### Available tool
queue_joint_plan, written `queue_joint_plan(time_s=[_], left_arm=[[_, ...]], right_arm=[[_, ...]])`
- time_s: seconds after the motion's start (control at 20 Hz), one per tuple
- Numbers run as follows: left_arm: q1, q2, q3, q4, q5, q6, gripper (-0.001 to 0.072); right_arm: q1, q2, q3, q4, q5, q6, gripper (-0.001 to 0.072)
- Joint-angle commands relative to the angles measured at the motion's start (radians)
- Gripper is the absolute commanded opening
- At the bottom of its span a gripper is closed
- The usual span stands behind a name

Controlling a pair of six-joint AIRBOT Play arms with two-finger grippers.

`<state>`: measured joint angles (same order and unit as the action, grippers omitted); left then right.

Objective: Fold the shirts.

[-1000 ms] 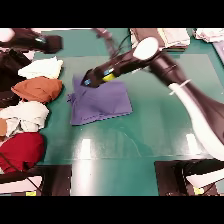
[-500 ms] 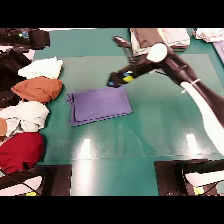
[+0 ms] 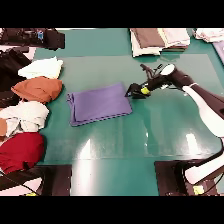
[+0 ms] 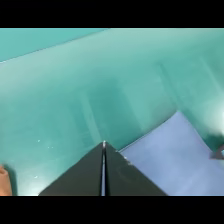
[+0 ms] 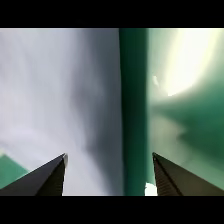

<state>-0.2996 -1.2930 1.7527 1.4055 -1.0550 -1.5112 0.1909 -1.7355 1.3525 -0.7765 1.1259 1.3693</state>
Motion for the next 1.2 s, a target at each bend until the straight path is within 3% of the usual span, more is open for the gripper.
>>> queue_joint_plan(time_s=[0.0, 0.1, 0.2, 0.3, 0.6, 0.9, 1.15], left_arm=[[-0.007, 0.001, 0.0, -0.003, -0.001, 0.001, 0.0024], [-0.007, 0.001, 0.0, -0.011, -0.009, -0.005, 0.0024], [-0.015, 0.001, 0.0, -0.086, -0.008, -0.005, 0.0024], [-0.064, -0.001, 0.0, -0.061, -0.007, -0.002, 0.0023], [-0.226, -0.026, 0.0, -0.055, 0.01, 0.001, 0.0023], [-0.261, -0.026, 0.0, -0.061, 0.037, -0.008, 0.0023], [-0.262, -0.026, 0.0, -0.074, 0.092, -0.037, 0.0024]], right_arm=[[0.073, -0.137, 0.101, 0.095, -0.007, -0.009, 0.0531], [0.134, -0.193, 0.182, 0.101, -0.057, -0.009, 0.0353], [0.178, -0.212, 0.246, 0.089, -0.112, -0.01, 0.006], [0.182, -0.201, 0.307, 0.034, -0.121, -0.009, 0.0016], [-0.072, 0.038, 0.283, -0.277, -0.01, 0.004, 0.0016], [-0.612, 0.371, 0.045, -0.421, -0.023, 0.008, 0.0015], [-1.054, 0.511, -0.121, -0.429, -0.042, 0.008, 0.0015]])
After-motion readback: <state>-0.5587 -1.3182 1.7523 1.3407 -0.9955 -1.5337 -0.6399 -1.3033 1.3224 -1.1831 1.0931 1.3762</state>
